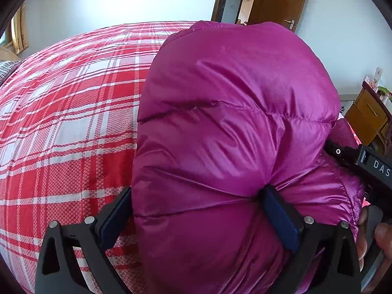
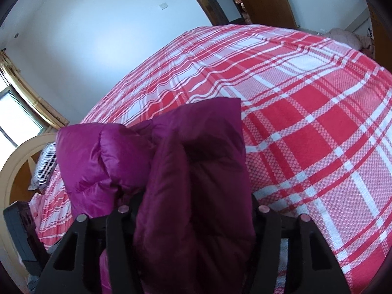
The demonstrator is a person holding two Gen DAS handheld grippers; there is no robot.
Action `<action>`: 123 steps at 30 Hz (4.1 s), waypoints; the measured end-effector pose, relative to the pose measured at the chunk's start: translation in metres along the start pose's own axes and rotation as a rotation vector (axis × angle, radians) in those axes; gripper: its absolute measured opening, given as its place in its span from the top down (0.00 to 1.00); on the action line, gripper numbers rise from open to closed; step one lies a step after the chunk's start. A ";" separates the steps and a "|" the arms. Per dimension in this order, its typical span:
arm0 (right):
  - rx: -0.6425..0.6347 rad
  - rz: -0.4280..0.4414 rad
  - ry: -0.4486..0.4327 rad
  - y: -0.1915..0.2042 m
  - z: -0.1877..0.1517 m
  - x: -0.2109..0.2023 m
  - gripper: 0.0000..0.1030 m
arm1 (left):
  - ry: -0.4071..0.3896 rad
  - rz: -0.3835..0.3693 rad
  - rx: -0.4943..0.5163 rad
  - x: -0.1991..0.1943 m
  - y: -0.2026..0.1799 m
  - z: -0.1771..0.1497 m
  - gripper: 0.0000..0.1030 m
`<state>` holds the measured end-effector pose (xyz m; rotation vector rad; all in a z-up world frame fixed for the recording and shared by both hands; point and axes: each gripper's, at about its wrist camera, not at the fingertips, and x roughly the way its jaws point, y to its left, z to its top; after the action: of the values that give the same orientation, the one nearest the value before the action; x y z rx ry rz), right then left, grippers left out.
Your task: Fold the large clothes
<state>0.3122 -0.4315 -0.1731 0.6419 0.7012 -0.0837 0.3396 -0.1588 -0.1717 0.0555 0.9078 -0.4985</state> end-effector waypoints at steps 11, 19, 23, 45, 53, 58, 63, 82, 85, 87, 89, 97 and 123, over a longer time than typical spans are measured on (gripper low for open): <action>-0.002 0.144 0.005 -0.006 -0.002 -0.002 0.55 | 0.005 -0.054 -0.017 -0.001 0.007 -0.001 0.01; -0.010 0.153 0.049 0.000 -0.001 0.008 0.71 | -0.008 -0.090 0.018 -0.009 0.000 -0.003 0.12; -0.029 0.167 0.042 0.003 -0.004 0.000 0.74 | -0.024 -0.122 0.039 -0.019 -0.005 -0.008 0.24; -0.171 0.209 -0.014 0.060 -0.037 -0.051 0.78 | -0.144 -0.043 0.105 -0.134 0.009 -0.034 0.65; -0.237 0.286 0.018 0.111 -0.049 -0.040 0.78 | -0.183 0.027 0.058 -0.173 0.055 -0.046 0.65; -0.279 0.341 0.058 0.149 -0.060 -0.026 0.78 | -0.202 0.067 0.010 -0.194 0.087 -0.058 0.65; -0.331 0.386 0.103 0.188 -0.077 -0.012 0.78 | -0.217 0.110 -0.051 -0.217 0.123 -0.076 0.65; -0.502 0.530 0.314 0.332 -0.149 0.049 0.78 | -0.226 0.276 -0.286 -0.266 0.245 -0.126 0.65; -0.521 0.540 0.341 0.351 -0.161 0.060 0.78 | -0.223 0.299 -0.318 -0.270 0.261 -0.133 0.65; -0.536 0.545 0.354 0.362 -0.167 0.065 0.78 | -0.221 0.310 -0.338 -0.271 0.275 -0.137 0.65; -0.552 0.547 0.367 0.370 -0.171 0.071 0.78 | -0.216 0.316 -0.359 -0.269 0.286 -0.139 0.65; -0.570 0.505 0.426 0.382 -0.185 0.102 0.78 | -0.158 0.333 -0.442 -0.239 0.320 -0.154 0.40; -0.491 0.465 0.487 0.366 -0.194 0.136 0.70 | -0.167 0.361 -0.463 -0.205 0.334 -0.164 0.17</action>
<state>0.4077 -0.0060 -0.1799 0.3342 0.9781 0.6769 0.2589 0.2583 -0.1701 -0.2375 0.8078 0.0496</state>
